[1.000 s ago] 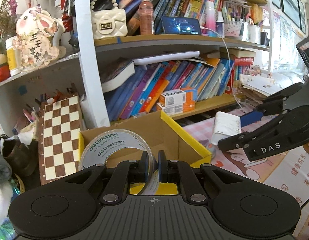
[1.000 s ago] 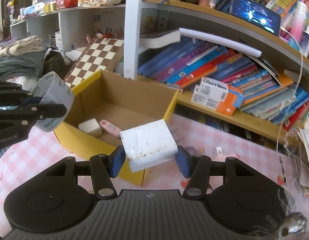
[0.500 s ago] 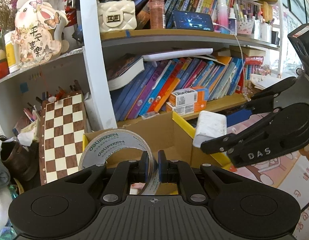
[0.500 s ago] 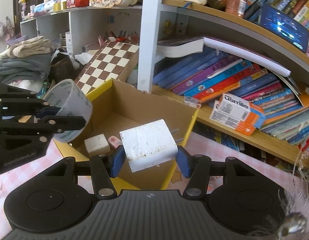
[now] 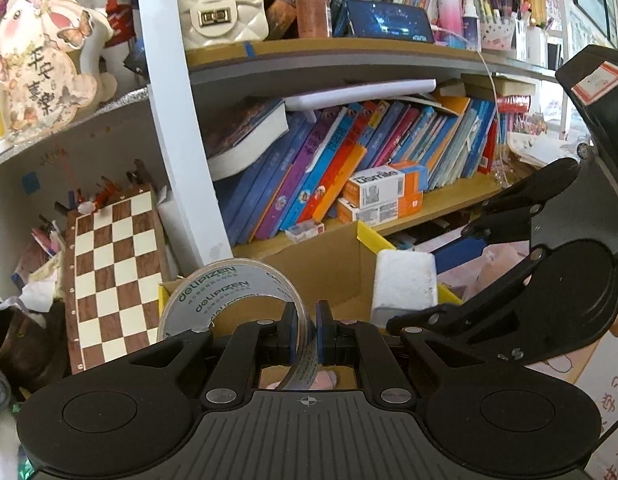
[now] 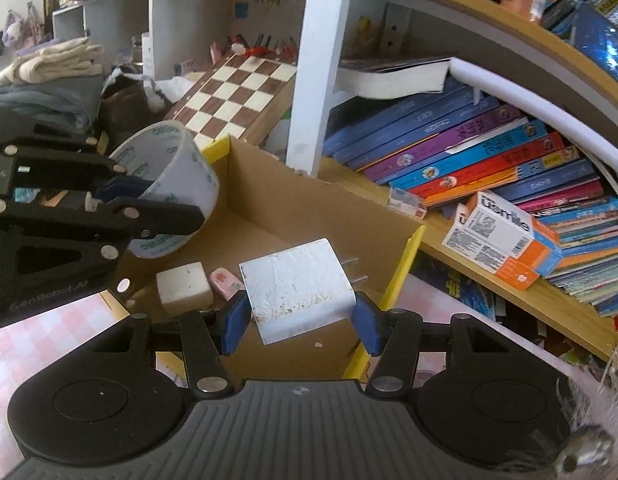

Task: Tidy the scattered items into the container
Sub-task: 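Lower the white charger into the box and open the right gripper while the left tool lowers the tape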

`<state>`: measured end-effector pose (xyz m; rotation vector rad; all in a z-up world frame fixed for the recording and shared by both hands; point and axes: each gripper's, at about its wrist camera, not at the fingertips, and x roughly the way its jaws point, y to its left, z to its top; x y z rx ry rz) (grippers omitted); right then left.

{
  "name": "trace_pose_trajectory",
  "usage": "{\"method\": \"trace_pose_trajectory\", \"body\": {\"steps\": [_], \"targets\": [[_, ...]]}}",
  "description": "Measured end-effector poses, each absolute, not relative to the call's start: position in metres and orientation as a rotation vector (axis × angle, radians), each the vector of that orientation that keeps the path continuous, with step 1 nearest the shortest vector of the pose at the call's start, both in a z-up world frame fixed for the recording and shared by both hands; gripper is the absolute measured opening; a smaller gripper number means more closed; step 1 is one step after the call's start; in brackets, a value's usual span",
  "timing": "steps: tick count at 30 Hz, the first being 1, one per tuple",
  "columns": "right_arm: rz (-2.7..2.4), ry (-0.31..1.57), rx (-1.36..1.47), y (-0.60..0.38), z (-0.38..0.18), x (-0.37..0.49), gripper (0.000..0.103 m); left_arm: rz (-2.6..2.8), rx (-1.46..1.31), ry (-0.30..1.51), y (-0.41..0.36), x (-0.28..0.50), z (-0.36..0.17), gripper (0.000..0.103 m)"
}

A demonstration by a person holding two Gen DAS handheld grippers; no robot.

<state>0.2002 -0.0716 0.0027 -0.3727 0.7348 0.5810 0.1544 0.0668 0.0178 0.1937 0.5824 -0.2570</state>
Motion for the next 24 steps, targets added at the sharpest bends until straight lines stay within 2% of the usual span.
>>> {"method": "trace_pose_trajectory", "body": {"steps": [24], "targets": [[0.68, 0.828, -0.47, -0.044, -0.039, 0.232, 0.053, -0.287, 0.167, 0.73, 0.073, 0.213, -0.018, 0.008]]}}
